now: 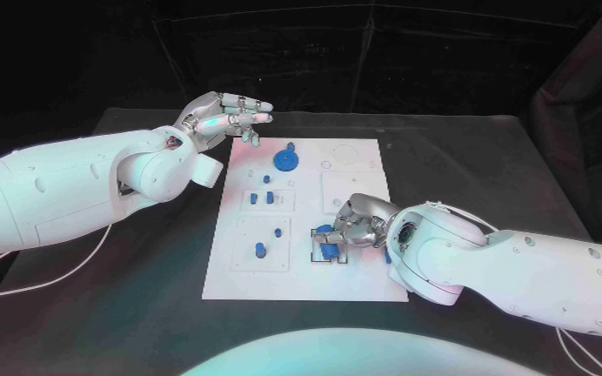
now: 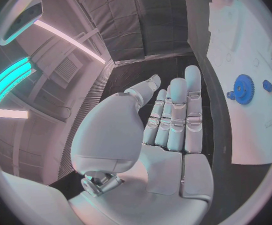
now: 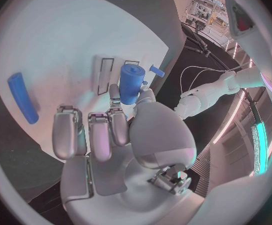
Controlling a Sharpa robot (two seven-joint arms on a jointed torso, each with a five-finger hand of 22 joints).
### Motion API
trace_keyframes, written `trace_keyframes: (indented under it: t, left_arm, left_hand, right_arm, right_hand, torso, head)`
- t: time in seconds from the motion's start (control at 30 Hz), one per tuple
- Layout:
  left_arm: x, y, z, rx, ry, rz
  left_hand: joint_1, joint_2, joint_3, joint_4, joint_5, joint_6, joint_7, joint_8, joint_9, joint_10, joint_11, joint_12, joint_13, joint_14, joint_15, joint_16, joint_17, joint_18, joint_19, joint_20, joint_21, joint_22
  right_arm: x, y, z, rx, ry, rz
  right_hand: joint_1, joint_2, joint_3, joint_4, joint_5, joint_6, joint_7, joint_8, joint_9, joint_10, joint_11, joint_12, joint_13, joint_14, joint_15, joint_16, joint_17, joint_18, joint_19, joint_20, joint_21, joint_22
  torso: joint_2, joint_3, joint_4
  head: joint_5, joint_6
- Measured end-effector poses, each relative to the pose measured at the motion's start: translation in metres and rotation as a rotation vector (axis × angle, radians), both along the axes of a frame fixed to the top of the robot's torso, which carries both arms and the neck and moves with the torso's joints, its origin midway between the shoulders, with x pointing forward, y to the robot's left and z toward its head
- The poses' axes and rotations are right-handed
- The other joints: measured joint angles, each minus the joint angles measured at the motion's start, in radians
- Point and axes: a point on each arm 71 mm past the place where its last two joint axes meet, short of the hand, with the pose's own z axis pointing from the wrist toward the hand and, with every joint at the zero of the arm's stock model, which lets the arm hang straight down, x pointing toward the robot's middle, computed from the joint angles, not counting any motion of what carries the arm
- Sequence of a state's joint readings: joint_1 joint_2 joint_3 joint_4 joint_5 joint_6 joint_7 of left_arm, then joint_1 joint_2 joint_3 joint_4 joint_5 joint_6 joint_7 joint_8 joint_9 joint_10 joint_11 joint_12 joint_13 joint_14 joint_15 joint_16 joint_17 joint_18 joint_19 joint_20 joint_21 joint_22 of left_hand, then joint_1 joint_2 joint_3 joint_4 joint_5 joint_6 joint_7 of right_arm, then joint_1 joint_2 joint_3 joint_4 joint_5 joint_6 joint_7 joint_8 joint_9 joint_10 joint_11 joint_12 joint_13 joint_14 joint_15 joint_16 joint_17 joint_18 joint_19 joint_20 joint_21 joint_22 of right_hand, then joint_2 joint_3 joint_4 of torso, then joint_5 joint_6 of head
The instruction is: Assemble the parts on the task board
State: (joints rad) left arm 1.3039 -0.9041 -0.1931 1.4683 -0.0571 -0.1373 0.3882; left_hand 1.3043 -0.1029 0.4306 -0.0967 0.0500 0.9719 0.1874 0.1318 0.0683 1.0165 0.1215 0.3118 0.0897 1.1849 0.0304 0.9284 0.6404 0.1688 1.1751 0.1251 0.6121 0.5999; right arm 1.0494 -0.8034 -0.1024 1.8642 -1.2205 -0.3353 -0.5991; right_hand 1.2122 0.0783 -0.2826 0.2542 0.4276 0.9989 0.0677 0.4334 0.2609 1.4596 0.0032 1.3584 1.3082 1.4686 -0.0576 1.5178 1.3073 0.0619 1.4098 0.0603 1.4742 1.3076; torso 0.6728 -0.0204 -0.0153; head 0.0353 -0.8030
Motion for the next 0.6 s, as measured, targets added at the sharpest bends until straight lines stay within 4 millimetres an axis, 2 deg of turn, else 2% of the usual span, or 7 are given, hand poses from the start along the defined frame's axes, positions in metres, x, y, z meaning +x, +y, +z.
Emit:
trace_keyframes:
  t: [0.3, 0.43, 0.47, 0.57, 0.6]
  left_arm:
    - [0.0000, -0.0001, -0.0001, 0.000, 0.001, -0.002]
    - [-0.0001, 0.0001, -0.0001, 0.000, 0.002, -0.002]
    - [-0.0001, 0.0002, -0.0001, 0.000, 0.002, -0.002]
    - [-0.0002, 0.0001, -0.0001, 0.000, 0.002, -0.002]
    - [-0.0002, 0.0001, 0.0000, 0.000, 0.002, -0.002]
  left_hand:
    - [0.000, 0.000, 0.000, 0.000, 0.000, 0.000, 0.000, 0.000, 0.000, 0.000, 0.000, 0.000, 0.000, 0.000, 0.000, 0.000, 0.000, 0.000, 0.000, 0.000, 0.000, 0.000]
    - [0.000, 0.000, 0.000, 0.000, 0.000, 0.000, 0.000, 0.000, 0.000, -0.004, -0.004, 0.000, -0.001, 0.000, 0.000, 0.000, -0.001, 0.000, 0.000, 0.000, 0.000, -0.002]
    - [0.000, 0.000, 0.000, 0.000, 0.000, 0.000, 0.000, 0.000, 0.000, -0.004, -0.004, 0.000, -0.001, 0.000, 0.000, 0.000, -0.001, 0.000, 0.000, 0.000, 0.000, -0.002]
    - [0.000, 0.000, 0.000, 0.000, 0.000, 0.000, 0.000, 0.000, 0.000, -0.004, -0.004, 0.000, -0.001, 0.000, 0.000, 0.000, -0.001, 0.000, 0.000, 0.000, 0.000, -0.001]
    - [0.000, 0.000, 0.000, 0.000, 0.000, 0.000, 0.000, 0.000, 0.000, -0.004, -0.004, 0.000, -0.001, 0.000, 0.000, 0.000, -0.001, 0.000, 0.000, 0.000, 0.000, -0.001]
  right_arm:
    - [-0.0002, -0.0002, -0.0003, -0.007, 0.001, 0.008]
    - [-0.0002, 0.0013, 0.0000, -0.006, -0.003, 0.011]
    - [-0.0001, 0.0014, 0.0000, -0.007, -0.004, 0.011]
    - [0.0000, 0.0020, 0.0002, -0.006, -0.007, 0.012]
    - [0.0000, 0.0027, 0.0003, -0.005, -0.008, 0.013]
  right_hand:
    - [0.005, 0.005, 0.000, 0.000, 0.004, 0.003, 0.003, 0.003, 0.004, -0.004, -0.003, -0.001, 0.002, -0.004, -0.003, 0.000, 0.000, 0.000, -0.004, -0.003, 0.000, 0.000]
    - [0.005, 0.005, -0.002, 0.002, -0.002, 0.008, -0.002, 0.004, 0.009, -0.004, -0.003, -0.008, 0.002, -0.004, -0.003, -0.006, 0.000, 0.000, 0.000, -0.007, 0.000, 0.000]
    - [0.005, 0.005, -0.007, 0.007, -0.021, 0.009, -0.003, 0.004, 0.013, -0.004, -0.003, -0.009, 0.002, -0.004, -0.003, -0.006, 0.001, 0.000, 0.000, -0.007, 0.000, 0.000]
    - [-0.020, 0.007, -0.026, 0.023, -0.114, 0.017, -0.008, 0.008, 0.021, -0.004, -0.003, -0.017, 0.001, -0.001, -0.006, -0.009, 0.001, 0.000, -0.003, -0.010, 0.000, 0.000]
    - [-0.038, 0.007, -0.037, 0.027, -0.166, 0.017, -0.008, 0.011, 0.024, -0.004, -0.004, -0.023, -0.001, 0.000, -0.007, -0.011, 0.001, 0.000, -0.003, -0.010, 0.000, 0.000]
  torso:
    - [-0.001, 0.0001, -0.0006]
    - [-0.001, 0.0002, -0.0006]
    - [-0.001, 0.0001, -0.0006]
    - [0.000, 0.0001, -0.0006]
    - [0.000, 0.0000, -0.0006]
  head:
    - [0.001, 0.000]
    - [0.001, 0.000]
    - [0.001, 0.000]
    - [0.002, 0.000]
    - [0.002, -0.001]
